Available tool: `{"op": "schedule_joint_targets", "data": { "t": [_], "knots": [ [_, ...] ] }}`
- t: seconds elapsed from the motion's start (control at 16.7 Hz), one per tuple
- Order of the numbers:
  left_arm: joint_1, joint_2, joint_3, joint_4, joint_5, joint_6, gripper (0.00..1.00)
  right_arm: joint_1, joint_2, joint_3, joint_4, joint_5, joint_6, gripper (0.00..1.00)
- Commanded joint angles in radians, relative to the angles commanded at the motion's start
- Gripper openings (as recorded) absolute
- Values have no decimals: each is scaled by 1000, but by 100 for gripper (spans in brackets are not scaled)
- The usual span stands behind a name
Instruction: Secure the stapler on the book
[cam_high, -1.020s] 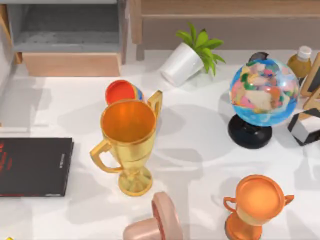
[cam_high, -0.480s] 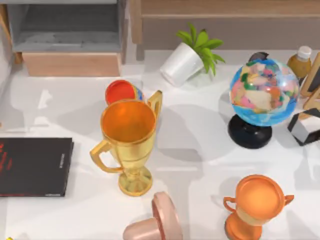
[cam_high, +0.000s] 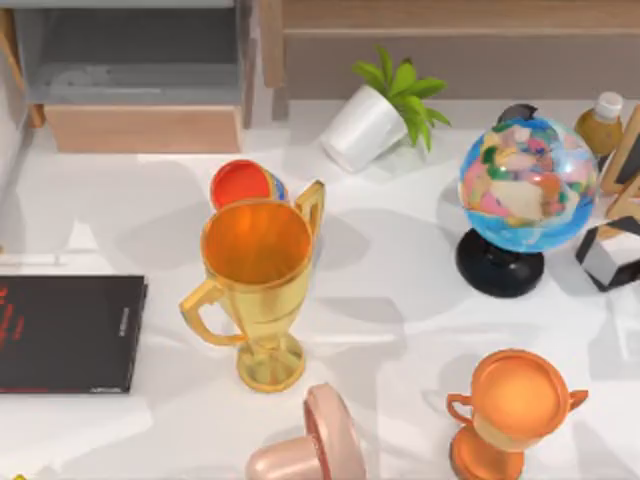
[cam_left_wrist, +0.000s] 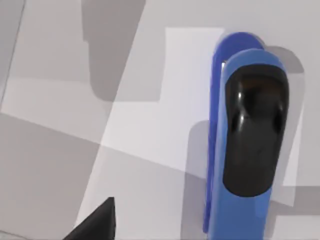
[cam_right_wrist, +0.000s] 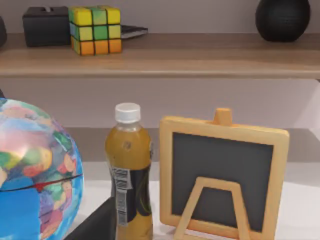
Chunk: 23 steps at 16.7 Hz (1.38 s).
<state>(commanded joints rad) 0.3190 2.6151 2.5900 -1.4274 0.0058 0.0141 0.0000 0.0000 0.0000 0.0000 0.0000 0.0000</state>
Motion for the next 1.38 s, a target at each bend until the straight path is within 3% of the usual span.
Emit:
{"op": "schedule_joint_targets", "data": {
  "t": [0.9,1.38],
  "knots": [
    [-1,-8,-5,-23,6,0,100,0,0,0,0,0,0,100],
    [13,-11,-133,104,3,16,100,0,0,0,0,0,0,100]
  ]
}}
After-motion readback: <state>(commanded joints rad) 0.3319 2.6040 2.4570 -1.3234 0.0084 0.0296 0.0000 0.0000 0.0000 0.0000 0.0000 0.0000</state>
